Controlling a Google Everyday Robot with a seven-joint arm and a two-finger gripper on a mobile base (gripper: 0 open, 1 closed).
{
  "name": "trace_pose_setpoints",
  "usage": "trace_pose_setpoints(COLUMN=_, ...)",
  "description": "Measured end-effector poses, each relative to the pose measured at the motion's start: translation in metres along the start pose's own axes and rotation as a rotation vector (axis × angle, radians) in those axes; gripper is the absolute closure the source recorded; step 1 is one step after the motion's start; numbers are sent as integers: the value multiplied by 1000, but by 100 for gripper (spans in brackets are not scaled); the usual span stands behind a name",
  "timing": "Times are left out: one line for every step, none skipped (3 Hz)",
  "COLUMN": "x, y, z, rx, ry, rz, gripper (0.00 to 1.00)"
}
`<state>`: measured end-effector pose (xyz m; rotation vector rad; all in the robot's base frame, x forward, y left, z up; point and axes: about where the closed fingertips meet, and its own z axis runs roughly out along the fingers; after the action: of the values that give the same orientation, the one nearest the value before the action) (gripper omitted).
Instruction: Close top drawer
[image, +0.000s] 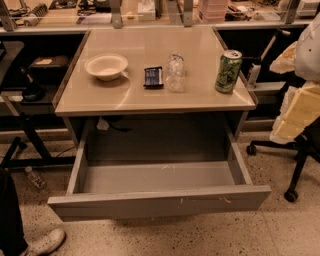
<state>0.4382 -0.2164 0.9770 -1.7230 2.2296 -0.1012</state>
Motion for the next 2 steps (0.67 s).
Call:
trace_pose_setpoints(x=0, y=0, z=0, rx=0, ry=0, rz=0, gripper=43)
trace_pose_setpoints(x=0, y=0, z=0, rx=0, ry=0, rz=0, gripper=64)
